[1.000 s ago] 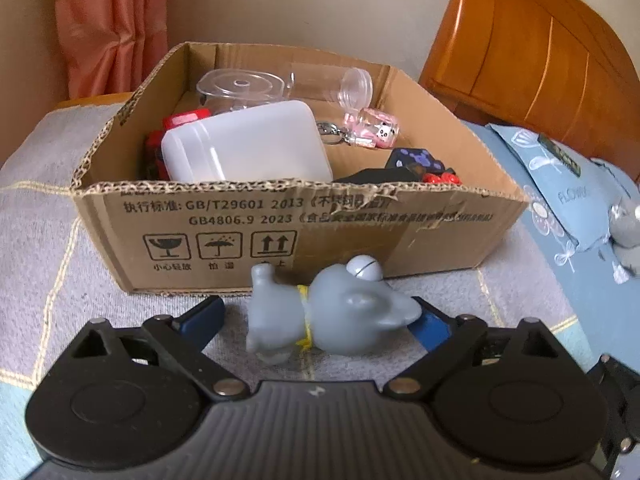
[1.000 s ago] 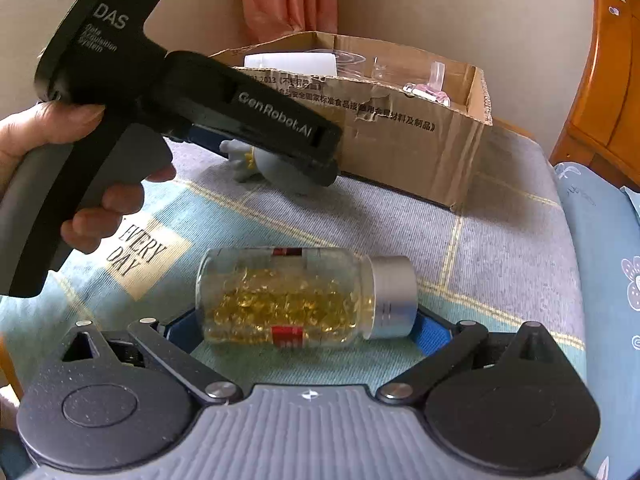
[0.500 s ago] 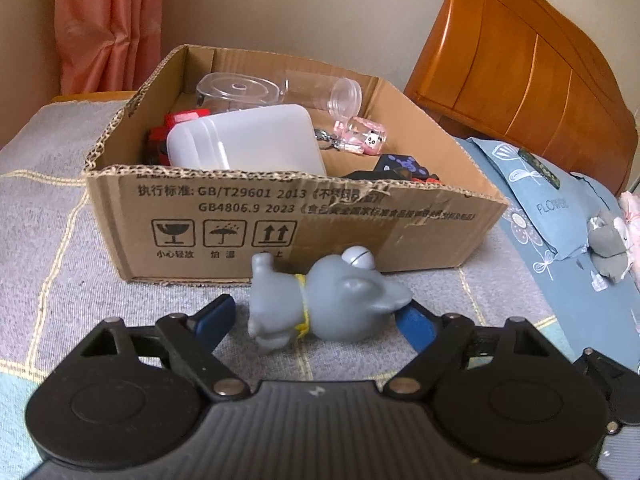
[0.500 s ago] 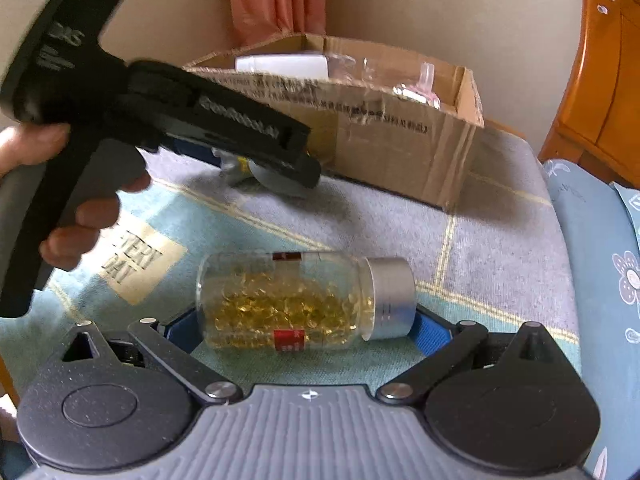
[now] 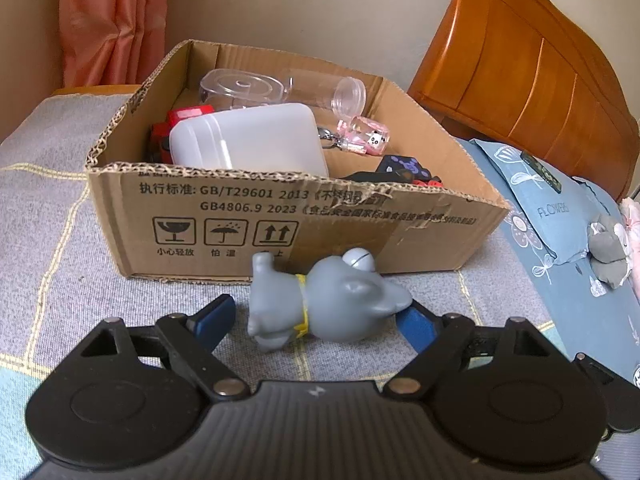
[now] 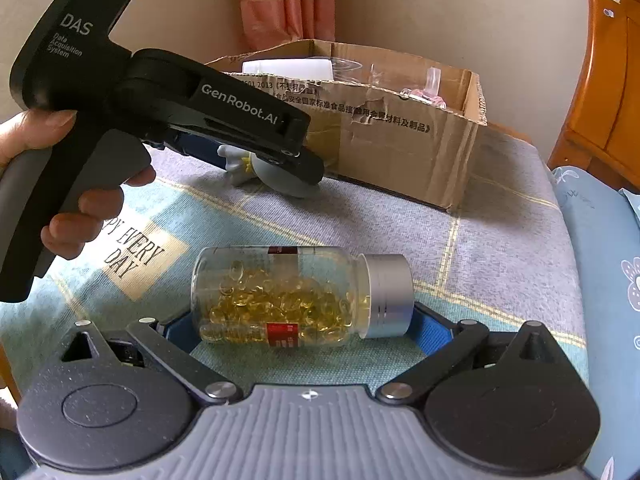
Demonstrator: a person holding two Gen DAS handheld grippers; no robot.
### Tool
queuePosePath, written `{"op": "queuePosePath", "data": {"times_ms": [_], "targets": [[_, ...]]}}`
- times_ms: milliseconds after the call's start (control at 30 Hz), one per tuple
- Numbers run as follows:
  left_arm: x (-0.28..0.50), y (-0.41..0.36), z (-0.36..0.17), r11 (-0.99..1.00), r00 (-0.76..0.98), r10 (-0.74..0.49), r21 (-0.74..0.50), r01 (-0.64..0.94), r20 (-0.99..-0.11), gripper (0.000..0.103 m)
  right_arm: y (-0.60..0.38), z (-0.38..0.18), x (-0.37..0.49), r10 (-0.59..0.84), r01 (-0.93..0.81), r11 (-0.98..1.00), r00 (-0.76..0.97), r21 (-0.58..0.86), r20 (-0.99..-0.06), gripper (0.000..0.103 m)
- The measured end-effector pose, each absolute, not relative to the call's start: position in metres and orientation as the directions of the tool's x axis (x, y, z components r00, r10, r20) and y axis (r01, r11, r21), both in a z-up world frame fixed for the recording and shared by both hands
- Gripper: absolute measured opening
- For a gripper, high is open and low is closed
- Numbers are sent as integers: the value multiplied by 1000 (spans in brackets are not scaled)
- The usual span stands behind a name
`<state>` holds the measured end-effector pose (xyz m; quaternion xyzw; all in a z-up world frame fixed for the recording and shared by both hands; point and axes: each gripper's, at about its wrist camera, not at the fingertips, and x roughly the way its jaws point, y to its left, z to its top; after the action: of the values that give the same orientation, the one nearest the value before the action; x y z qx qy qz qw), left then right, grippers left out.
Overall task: Organize rigid objects
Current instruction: 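Grasp the capsule bottle with right gripper while left grasps the grey elephant toy, then carry the elephant into the box and release it with left gripper while right carries the capsule bottle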
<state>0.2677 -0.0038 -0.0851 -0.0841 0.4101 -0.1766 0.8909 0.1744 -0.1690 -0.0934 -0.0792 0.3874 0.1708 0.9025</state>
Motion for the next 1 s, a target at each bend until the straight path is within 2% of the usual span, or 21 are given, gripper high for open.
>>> {"op": "queuePosePath", "data": {"times_ms": [300, 400, 533, 600, 700, 1000], "targets": [[266, -11, -85, 939, 614, -345, -258, 229, -710, 86, -165, -91, 171, 218, -338, 941, 649, -19, -729, 103], [266, -9, -84, 937, 614, -350, -269, 223, -708, 83, -164, -88, 171, 215, -327, 945, 659, -17, -721, 103], [267, -8, -83, 925, 600, -380, -295, 240, -704, 72, -161, -83, 173, 200, -314, 949, 666, -27, -719, 101], [267, -9, -83, 925, 596, -379, -293, 241, -708, 72, -160, -81, 174, 190, -314, 949, 660, -37, -727, 96], [268, -10, -82, 926, 592, -377, -286, 247, -712, 71, -159, -80, 175, 185, -313, 949, 648, -36, -739, 95], [262, -13, -72, 926, 560, -348, -183, 330, -752, 70, -166, -74, 175, 196, -325, 946, 612, -17, -766, 95]]}}
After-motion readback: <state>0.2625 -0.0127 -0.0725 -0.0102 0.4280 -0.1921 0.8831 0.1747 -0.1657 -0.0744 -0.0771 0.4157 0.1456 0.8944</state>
